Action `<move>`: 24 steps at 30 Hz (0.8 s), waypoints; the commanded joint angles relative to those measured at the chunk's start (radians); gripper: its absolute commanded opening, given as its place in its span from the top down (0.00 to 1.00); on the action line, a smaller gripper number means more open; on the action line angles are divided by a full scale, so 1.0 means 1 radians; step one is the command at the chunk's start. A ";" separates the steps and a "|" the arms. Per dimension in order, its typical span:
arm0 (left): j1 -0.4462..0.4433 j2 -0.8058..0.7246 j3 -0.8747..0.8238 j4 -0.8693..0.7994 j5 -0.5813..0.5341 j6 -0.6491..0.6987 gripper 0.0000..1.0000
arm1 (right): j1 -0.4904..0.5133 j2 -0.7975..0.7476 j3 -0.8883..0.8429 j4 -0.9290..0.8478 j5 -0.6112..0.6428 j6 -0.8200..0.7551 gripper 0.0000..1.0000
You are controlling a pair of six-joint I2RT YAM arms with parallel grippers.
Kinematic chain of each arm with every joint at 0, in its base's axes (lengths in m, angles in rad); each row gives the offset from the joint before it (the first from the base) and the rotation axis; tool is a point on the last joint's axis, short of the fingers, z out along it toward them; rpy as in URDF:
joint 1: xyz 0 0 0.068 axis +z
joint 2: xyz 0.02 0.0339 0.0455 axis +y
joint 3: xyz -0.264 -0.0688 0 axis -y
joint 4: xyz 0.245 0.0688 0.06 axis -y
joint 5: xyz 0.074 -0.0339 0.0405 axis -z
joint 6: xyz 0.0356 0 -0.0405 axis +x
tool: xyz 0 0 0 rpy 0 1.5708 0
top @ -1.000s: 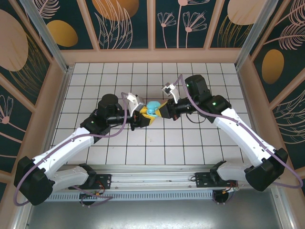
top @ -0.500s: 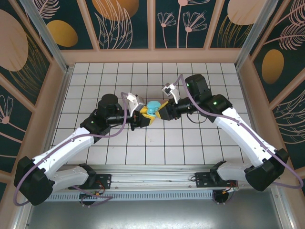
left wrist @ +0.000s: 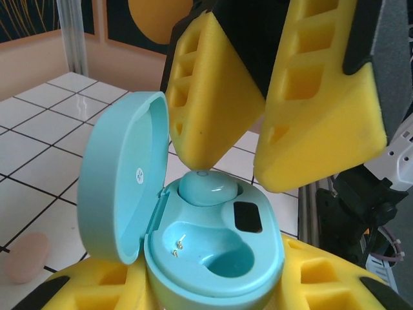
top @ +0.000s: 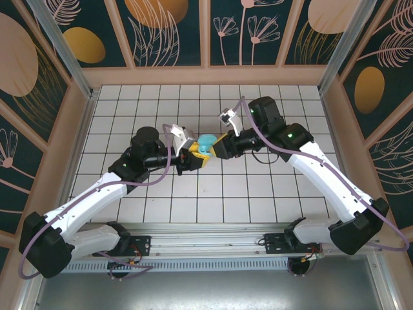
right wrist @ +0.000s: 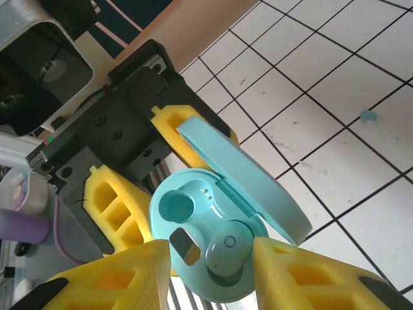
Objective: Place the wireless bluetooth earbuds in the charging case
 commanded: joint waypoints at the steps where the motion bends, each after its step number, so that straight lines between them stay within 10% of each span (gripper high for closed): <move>1: 0.004 -0.026 0.002 0.061 0.026 0.005 0.88 | 0.002 -0.001 0.037 -0.010 0.055 0.021 0.61; 16: 0.003 -0.049 -0.017 0.050 -0.029 0.008 0.88 | -0.014 -0.091 0.058 0.109 0.127 0.156 0.59; 24: 0.004 -0.089 -0.022 0.018 -0.046 -0.003 0.87 | -0.217 -0.082 -0.007 0.201 0.214 0.367 0.60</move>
